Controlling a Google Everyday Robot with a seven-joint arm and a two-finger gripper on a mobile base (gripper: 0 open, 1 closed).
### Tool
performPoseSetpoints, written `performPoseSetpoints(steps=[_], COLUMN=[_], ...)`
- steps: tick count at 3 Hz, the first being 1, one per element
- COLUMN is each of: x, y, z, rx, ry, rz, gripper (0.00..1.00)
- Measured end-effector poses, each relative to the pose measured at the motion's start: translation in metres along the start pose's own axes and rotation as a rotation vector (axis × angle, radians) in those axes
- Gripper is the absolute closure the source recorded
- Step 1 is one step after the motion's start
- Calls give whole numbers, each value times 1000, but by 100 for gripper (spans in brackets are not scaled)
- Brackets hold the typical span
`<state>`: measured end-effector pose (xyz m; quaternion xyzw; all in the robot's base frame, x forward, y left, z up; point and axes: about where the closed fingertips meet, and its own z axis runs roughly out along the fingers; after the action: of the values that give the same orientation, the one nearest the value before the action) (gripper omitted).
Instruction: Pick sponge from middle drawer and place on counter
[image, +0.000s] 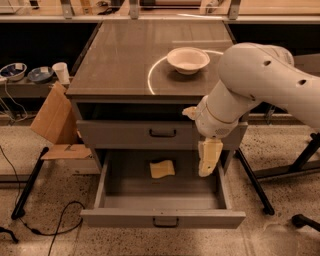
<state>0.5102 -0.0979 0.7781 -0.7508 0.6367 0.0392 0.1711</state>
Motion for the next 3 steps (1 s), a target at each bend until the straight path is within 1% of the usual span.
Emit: performPoseSetpoints(steps=[1,2,3], x=[-7,-51,-81], y=[2,6,4], z=[-2,27,61], rx=[1,-32,-63], ry=[18,111,167], rz=[-14,-109,-186], gripper=[0,0,0])
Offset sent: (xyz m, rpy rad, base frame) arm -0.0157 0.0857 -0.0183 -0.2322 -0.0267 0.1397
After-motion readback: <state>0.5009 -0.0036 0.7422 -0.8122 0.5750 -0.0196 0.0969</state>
